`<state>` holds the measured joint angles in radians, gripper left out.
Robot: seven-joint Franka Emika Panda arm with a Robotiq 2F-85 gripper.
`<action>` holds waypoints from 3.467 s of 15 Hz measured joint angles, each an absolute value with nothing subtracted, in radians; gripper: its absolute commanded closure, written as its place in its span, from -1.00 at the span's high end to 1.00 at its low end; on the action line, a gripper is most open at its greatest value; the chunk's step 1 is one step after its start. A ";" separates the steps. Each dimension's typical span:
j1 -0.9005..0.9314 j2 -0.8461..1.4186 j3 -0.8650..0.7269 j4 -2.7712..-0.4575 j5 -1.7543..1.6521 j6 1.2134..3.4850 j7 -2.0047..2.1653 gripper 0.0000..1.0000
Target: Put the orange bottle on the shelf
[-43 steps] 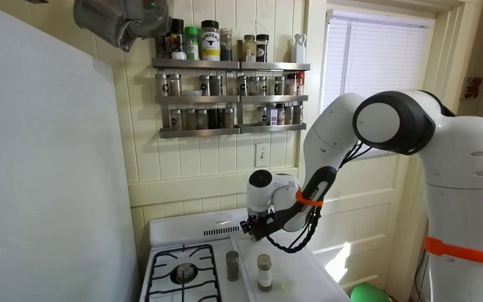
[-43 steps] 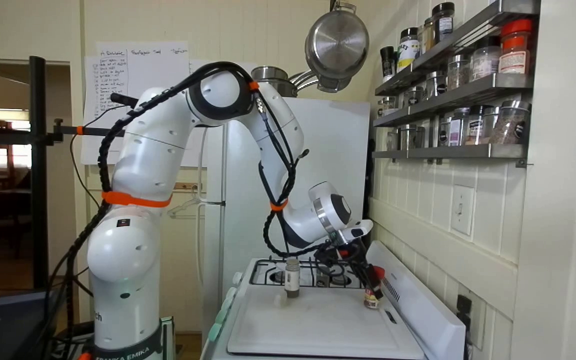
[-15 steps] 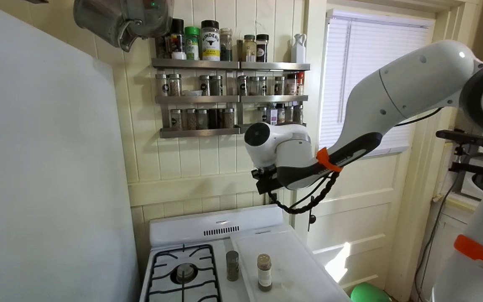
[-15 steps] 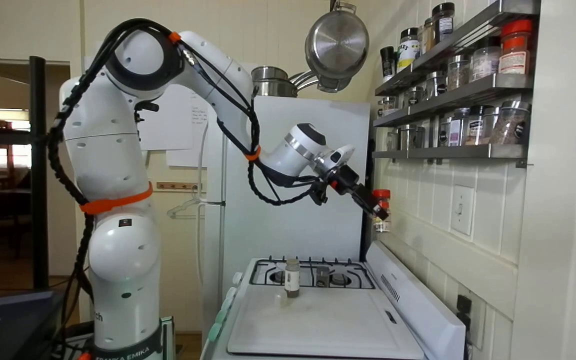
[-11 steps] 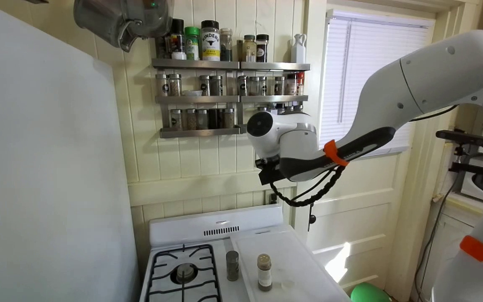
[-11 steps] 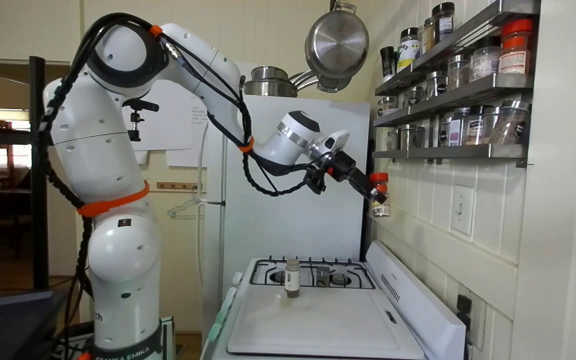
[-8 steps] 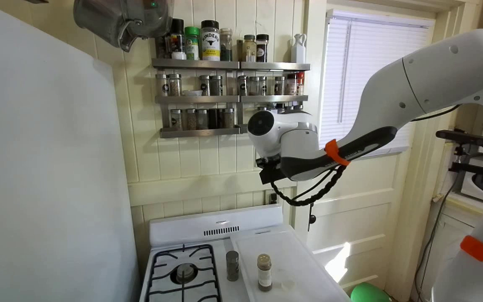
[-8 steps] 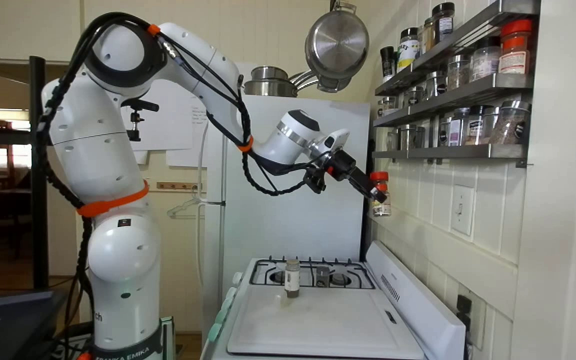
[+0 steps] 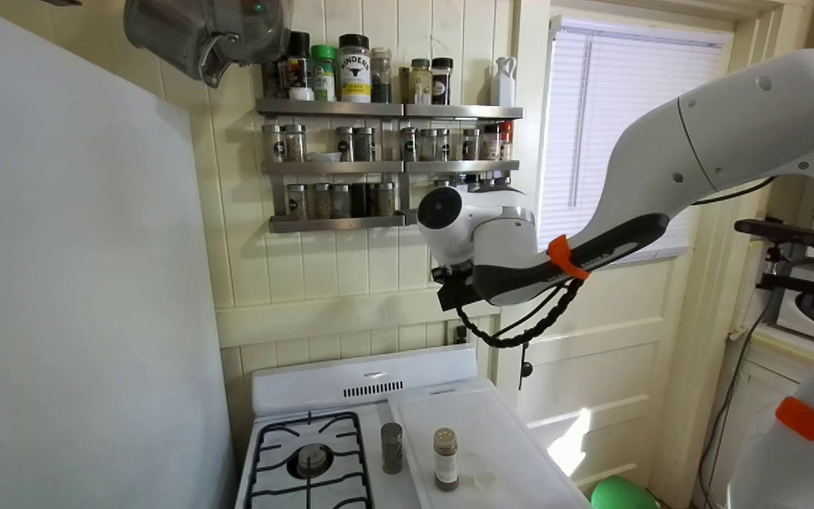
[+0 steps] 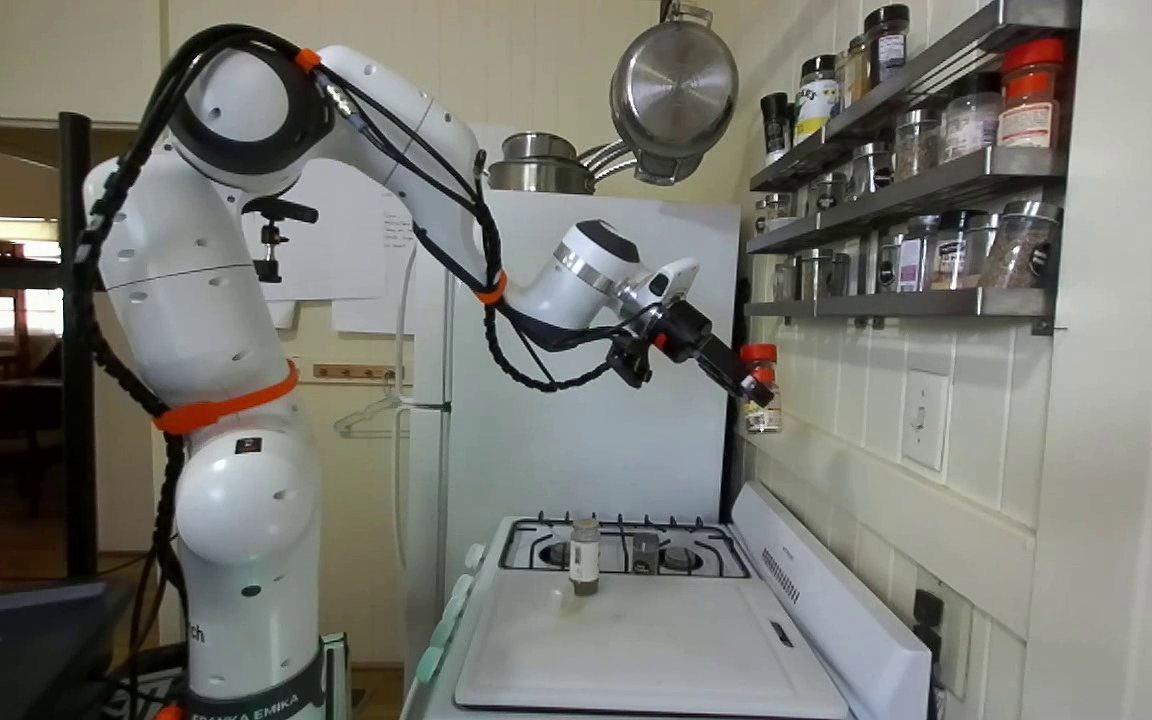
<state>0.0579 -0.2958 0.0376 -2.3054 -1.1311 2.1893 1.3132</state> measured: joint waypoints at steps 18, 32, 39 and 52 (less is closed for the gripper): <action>0.024 -0.499 0.081 -2.217 -1.159 2.078 1.284 -0.52; -0.023 -0.516 0.073 -2.087 -1.189 2.034 1.235 -0.52; -0.023 -0.514 0.064 -2.038 -1.189 2.034 1.200 -0.52; -0.025 -0.449 -0.001 -1.869 -1.178 2.104 0.993 -0.52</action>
<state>-0.0249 -0.4493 -0.0006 -1.8693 -1.1778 2.1039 0.9932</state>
